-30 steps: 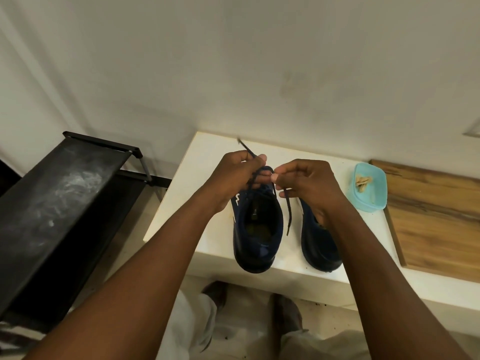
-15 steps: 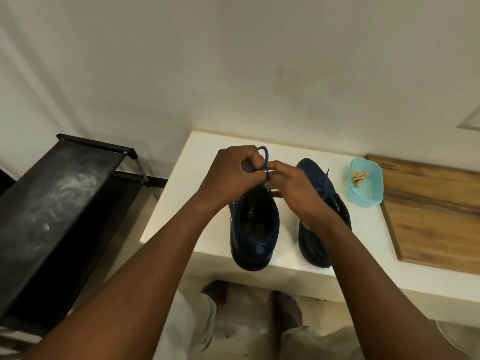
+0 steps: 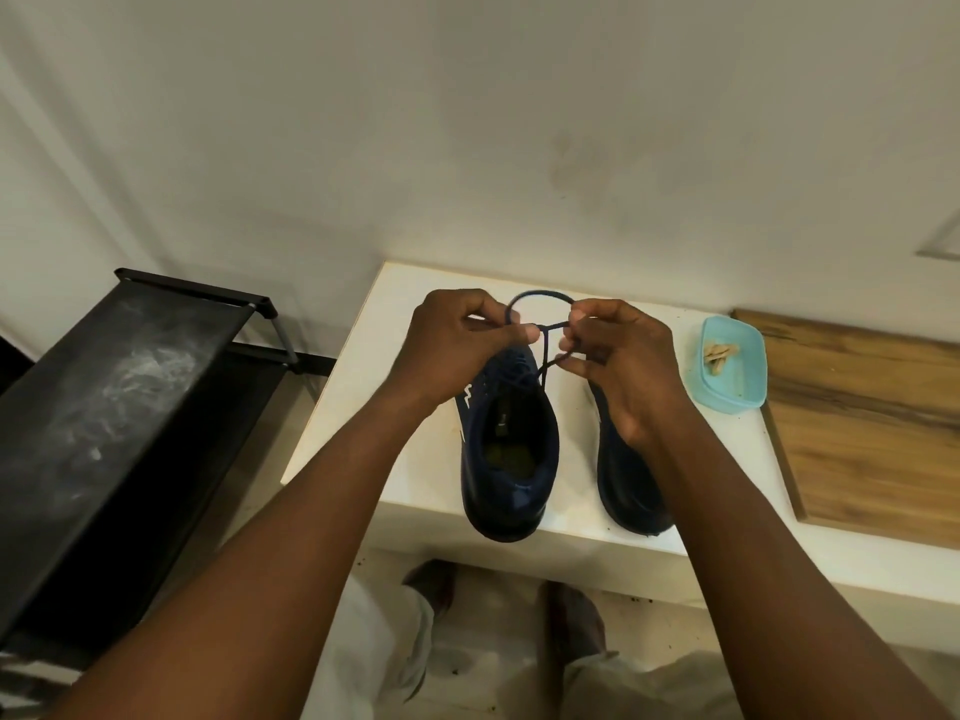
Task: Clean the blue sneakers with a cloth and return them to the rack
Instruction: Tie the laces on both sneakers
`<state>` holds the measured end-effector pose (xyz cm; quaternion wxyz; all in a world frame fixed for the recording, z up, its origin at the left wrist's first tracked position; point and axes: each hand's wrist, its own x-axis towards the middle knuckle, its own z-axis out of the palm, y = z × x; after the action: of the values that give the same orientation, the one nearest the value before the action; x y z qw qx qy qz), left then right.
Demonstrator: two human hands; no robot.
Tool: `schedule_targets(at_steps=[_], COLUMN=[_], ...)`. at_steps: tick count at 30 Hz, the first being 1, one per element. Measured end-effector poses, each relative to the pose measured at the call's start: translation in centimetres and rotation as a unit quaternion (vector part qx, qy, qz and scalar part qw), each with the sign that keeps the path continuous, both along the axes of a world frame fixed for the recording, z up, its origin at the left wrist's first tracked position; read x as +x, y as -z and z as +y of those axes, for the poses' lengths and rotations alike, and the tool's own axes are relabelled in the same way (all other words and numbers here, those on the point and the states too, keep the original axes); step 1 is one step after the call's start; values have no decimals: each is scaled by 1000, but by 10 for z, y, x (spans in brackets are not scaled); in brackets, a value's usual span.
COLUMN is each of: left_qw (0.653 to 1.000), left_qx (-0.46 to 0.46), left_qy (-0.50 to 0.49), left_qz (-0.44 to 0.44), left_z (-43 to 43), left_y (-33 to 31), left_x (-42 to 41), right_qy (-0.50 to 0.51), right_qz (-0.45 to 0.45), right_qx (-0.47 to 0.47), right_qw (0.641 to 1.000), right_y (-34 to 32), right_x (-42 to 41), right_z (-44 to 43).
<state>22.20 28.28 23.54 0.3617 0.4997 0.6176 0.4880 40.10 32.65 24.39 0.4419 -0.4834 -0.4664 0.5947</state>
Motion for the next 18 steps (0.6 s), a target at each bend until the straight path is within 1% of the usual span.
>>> schedule_targets(at_steps=[2,3,4,5,6,8,10,12,13,14,16,18], left_qw=[995,988,981,977,979,988,993,984,977,971,966,971], left_qx=[-62,-89,-108,-122,-134,-139,-104,-80,-80,-80,-74,-55], left_qy=[3,-6,-23,-38,-43,-19,49,129,153,162,149,116], left_qz=[-79,-129,-162,-170,-150,-69,13,89,126,156,197,201], left_z=[-4,-6,-8,-10,-11,-11,-9,-5,-4,-3,-3,-5], left_y=[1,2,3,5,8,12,11,11,10,11,14,17], left_x=[-15,-25,-35,-44,-49,-42,-24,-10,-6,-5,-7,-14], right_qy=[37,58,68,61,41,-12,-47,-52,-47,-39,-21,-5], right_qz=[-39,-82,-126,-154,-166,-158,-149,-143,-138,-131,-120,-117], right_qx=[25,45,65,76,78,66,61,60,55,49,40,43], right_qw=[998,994,988,983,982,985,986,987,988,989,992,992], right_y=[-4,-5,-7,-7,-7,-4,-1,2,2,2,3,3], right_x=[4,8,15,21,24,25,20,14,12,11,12,14], right_z=[3,6,8,10,10,8,4,3,2,2,3,3])
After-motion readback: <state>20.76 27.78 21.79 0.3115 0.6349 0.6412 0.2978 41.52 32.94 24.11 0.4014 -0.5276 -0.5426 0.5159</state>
